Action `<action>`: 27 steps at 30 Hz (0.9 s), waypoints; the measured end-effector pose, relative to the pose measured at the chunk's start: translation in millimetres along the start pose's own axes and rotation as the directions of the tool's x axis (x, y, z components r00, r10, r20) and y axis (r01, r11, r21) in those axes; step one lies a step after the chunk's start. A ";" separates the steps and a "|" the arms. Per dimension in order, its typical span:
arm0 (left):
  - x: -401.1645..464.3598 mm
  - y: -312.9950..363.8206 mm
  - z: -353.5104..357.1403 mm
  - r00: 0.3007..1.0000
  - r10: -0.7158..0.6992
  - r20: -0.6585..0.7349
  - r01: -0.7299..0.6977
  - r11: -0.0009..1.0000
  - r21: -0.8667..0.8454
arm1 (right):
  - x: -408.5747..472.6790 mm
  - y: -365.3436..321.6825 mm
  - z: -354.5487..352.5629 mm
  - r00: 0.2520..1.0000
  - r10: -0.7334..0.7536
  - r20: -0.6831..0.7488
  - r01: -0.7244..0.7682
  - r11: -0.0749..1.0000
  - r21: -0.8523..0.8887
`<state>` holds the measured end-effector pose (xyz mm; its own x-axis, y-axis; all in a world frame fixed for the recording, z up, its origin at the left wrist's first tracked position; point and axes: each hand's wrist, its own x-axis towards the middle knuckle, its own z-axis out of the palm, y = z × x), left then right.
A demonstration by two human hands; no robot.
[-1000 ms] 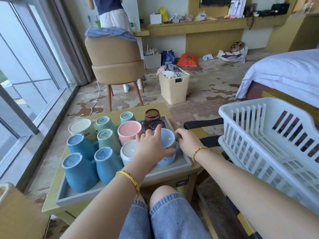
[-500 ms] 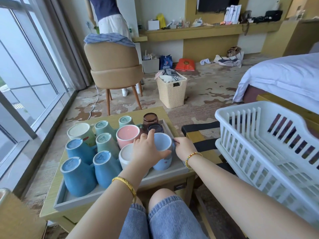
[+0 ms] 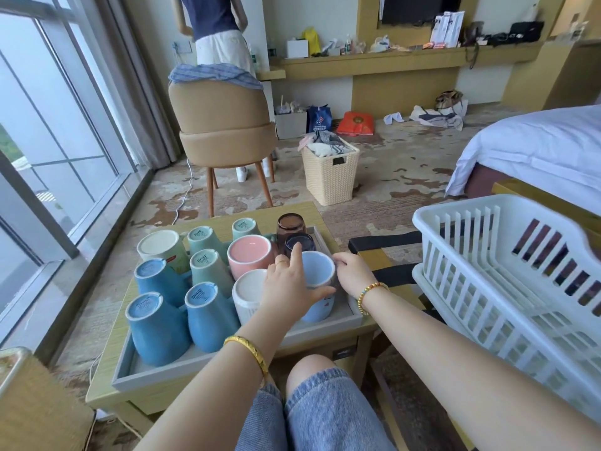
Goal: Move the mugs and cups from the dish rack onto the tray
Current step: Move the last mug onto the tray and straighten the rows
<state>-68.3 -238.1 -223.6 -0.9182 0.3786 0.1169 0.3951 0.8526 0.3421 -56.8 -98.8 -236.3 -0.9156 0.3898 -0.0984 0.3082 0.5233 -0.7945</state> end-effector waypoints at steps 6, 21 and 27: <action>-3.0 -39.4 -29.7 0.997 0.067 -0.035 -0.069 0.997 -0.044 | -14.8 -25.0 -0.4 0.979 -0.200 0.041 0.203 0.975 -0.089; -11.4 -60.6 -35.1 0.991 -0.084 0.104 0.073 0.991 0.110 | -31.9 -27.2 28.6 0.972 -0.232 0.045 0.228 0.876 -0.425; -14.8 -65.7 -37.3 0.995 -0.071 0.075 0.067 0.996 0.057 | -30.0 -21.9 29.5 0.966 -0.258 0.019 0.236 0.847 -0.476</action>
<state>-81.7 -313.2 -213.0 -0.9391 0.3430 0.0224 0.3339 0.8950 0.2957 -43.7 -144.2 -233.7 -0.9689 0.2268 0.0985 0.1680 0.8960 -0.4110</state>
